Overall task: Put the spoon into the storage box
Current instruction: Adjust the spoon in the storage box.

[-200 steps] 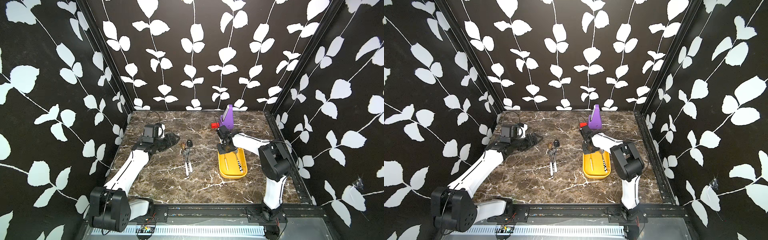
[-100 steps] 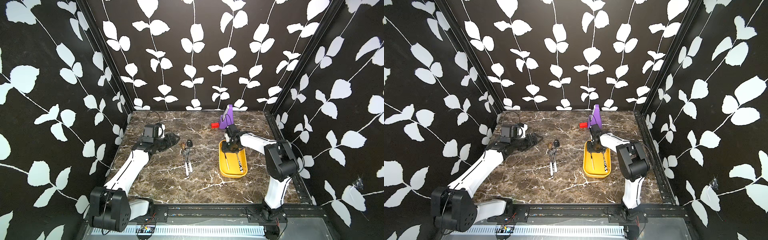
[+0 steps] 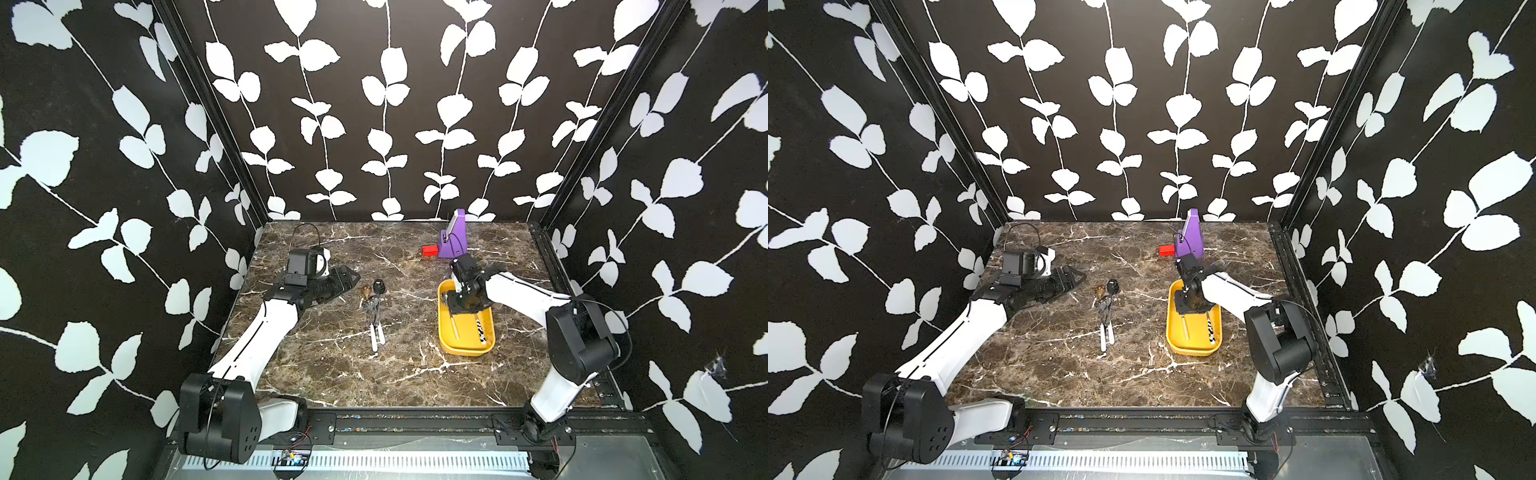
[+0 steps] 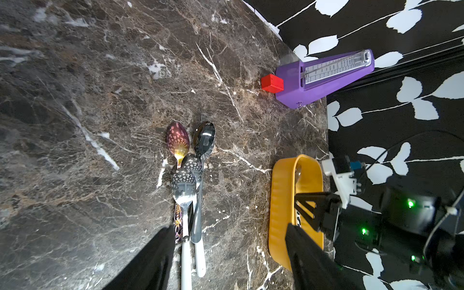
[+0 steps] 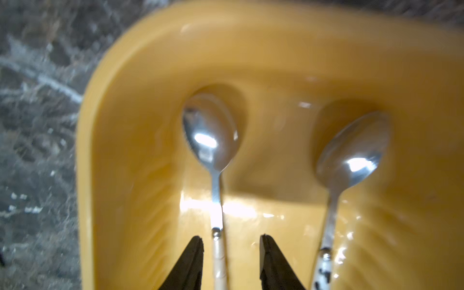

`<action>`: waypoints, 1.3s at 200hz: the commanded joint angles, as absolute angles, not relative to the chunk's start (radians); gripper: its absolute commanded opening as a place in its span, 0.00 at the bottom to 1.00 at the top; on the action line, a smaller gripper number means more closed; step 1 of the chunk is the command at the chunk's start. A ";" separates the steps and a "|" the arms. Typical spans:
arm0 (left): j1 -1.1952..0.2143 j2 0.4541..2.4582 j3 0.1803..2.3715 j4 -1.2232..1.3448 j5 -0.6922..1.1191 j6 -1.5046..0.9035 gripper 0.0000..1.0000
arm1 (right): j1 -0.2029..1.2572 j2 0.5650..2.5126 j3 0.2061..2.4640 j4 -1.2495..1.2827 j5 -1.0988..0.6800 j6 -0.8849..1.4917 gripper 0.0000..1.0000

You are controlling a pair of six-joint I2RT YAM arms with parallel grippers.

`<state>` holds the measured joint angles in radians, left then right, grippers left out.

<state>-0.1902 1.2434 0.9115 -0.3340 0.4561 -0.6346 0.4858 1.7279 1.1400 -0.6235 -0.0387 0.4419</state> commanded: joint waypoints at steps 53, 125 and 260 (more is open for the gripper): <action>-0.192 1.230 0.902 -0.350 0.458 -0.613 0.75 | 0.553 1.773 1.093 -0.656 0.008 0.469 0.31; -0.192 1.222 0.904 -0.358 0.455 -0.615 0.75 | 0.557 1.809 1.104 -0.644 0.085 0.518 0.12; -0.191 1.223 0.890 -0.357 0.463 -0.621 0.75 | 0.424 1.690 1.041 -0.664 0.029 0.523 0.01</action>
<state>-0.1902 1.2434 0.9058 -0.3496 0.4557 -0.6315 0.4290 1.7351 1.0611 -0.6464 0.0360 0.5129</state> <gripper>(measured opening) 0.749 0.108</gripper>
